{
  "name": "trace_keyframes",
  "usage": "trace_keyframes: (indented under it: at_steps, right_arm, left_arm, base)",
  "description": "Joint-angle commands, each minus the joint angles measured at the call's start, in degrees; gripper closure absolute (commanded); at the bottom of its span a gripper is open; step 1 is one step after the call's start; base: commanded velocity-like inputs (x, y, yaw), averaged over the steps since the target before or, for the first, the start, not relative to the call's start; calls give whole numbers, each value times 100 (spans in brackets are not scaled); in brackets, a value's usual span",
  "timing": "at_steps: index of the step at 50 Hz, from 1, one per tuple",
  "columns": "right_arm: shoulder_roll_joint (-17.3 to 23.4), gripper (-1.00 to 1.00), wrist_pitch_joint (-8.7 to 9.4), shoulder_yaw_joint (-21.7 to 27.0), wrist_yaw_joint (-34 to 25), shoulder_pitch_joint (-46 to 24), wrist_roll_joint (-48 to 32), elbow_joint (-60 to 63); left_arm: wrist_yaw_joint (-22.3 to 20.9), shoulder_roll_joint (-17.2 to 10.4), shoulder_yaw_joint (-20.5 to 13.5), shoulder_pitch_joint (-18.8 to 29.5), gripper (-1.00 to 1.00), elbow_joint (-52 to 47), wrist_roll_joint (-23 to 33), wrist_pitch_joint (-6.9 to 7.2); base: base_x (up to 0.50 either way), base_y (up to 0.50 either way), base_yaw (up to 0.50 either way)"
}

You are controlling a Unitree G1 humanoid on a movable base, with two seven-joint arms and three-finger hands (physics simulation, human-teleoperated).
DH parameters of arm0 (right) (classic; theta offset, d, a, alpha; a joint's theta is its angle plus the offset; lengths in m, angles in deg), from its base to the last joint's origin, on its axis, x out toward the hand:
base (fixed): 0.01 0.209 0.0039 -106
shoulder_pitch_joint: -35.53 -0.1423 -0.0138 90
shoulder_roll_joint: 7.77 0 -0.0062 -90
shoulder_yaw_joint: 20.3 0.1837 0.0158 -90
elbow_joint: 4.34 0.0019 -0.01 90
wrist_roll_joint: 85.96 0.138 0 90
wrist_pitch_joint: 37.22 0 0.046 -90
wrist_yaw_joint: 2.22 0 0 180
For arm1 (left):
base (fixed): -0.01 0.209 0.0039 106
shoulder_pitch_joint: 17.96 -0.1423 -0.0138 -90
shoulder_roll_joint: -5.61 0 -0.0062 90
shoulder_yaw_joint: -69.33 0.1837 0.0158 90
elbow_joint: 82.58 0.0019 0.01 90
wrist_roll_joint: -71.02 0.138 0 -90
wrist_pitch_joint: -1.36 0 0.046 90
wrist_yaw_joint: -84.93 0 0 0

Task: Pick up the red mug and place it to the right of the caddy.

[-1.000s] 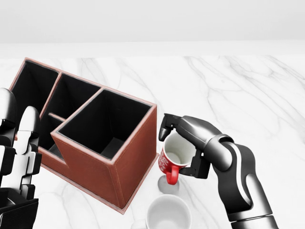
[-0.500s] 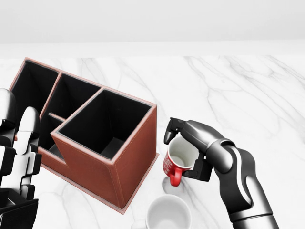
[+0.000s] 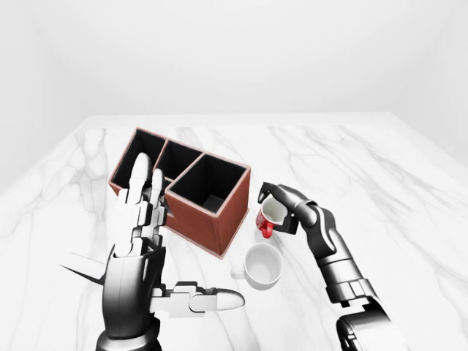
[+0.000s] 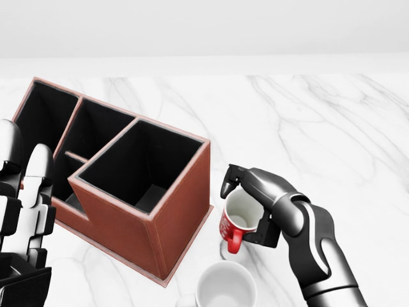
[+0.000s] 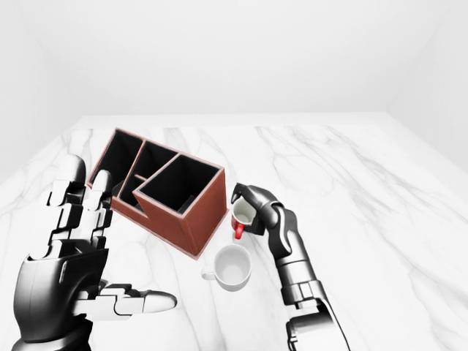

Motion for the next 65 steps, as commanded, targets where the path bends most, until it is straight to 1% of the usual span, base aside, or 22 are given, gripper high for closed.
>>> trace_keyframes:
  at_steps: [1, 6, 13, 14, 15, 16, 17, 18, 19, 38, 50, 57, 61, 65]
  right_arm:
    - [-28, 100, 0, -55, 375, -379, -50, -877]
    - [-9, 100, 0, -54, 383, -411, -41, -891]
    - [3, 100, 0, -38, 538, -534, 8, -1116]
    - [5, 87, 0, -42, 528, -529, 8, -1103]
    - [15, 47, 0, -46, 521, -526, -1, -1087]
    - [19, 43, 0, -48, 504, -520, -7, -1063]
    - [23, 16, 0, -48, 503, -519, -11, -1052]
    - [28, -25, 0, -48, 507, -516, -21, -1040]
    - [41, -100, 0, -49, 496, -503, -35, -1024]
    - [80, -100, 0, -35, 443, -437, -147, -991]
    - [149, -100, 0, -2, 429, -432, -168, -1038]
    - [124, -100, 0, -3, 442, -424, -173, -1041]
    - [125, -100, 0, -6, 387, -440, -180, -975]
    - [120, -100, 0, -7, 361, -421, -195, -915]
  left_arm:
    - [83, -8, -44, 307, -100, 1, -34, 0]
    - [76, -7, -49, 309, -100, 1, -38, 0]
    - [55, 10, -77, 285, -100, 1, -49, 0]
    - [49, 15, -76, 280, -100, 1, -46, 0]
    - [42, 23, -90, 288, -100, 1, -53, 0]
    - [41, 24, -90, 287, -100, 1, -52, 0]
    - [44, 23, -81, 284, -100, 1, -48, 0]
    - [46, 25, -75, 287, -100, 1, -41, 0]
    - [49, 25, -62, 288, -100, 1, -32, 0]
    - [96, -20, -48, 323, -100, 1, -62, 0]
    - [220, -126, 26, 360, -100, 1, -86, 0]
    - [214, -119, 52, 328, -100, 1, -54, 0]
    - [172, -84, -15, 349, -100, 1, -65, 0]
    - [181, -86, 21, 318, -100, 1, -28, 0]
  base:
    - [0, 0, 0]
    - [0, 0, 0]
    - [0, 0, 0]
    - [0, 0, 0]
    - [0, 0, 0]
    - [0, 0, 0]
    - [0, 0, 0]
    - [0, 0, 0]
    - [0, 0, 0]
    - [0, 0, 0]
    - [0, 0, 0]
    - [0, 0, 0]
    - [0, 0, 0]
    - [0, 0, 0]
